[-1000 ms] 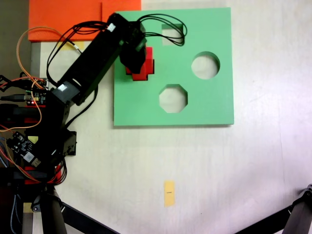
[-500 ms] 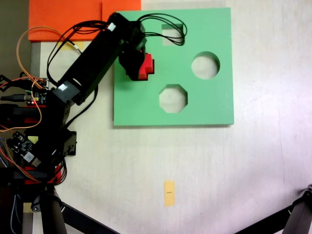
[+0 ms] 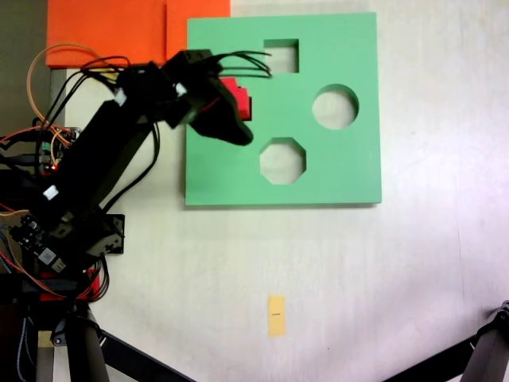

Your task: Put the cross columnar block into the corresponding hole

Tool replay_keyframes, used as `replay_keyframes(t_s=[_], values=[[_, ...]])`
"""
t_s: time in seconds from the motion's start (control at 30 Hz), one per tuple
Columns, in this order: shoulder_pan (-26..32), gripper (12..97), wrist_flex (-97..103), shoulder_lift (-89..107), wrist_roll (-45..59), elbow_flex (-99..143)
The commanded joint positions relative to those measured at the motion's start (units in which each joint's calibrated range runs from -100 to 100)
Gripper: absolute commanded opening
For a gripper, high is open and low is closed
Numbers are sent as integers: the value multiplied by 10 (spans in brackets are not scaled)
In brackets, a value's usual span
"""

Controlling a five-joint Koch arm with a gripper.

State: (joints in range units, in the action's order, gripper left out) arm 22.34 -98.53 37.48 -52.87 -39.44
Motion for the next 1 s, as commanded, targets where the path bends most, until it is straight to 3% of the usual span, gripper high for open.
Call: replay_keyframes(t_s=[0.0, 0.07, 0.17, 0.43, 0.57, 0.63, 0.83, 0.97], values=[[-35, 770, -15, 80, 123, -44], [-60, 767, -15, 107, 211, -39], [-103, 686, -15, 168, 288, -12], [-158, 650, -12, 328, 350, 93], [-173, 583, 256, 607, 384, 413], [-174, 581, 441, 625, 398, 604], [-201, 580, 480, 625, 408, 765], [-206, 580, 620, 625, 430, 945]])
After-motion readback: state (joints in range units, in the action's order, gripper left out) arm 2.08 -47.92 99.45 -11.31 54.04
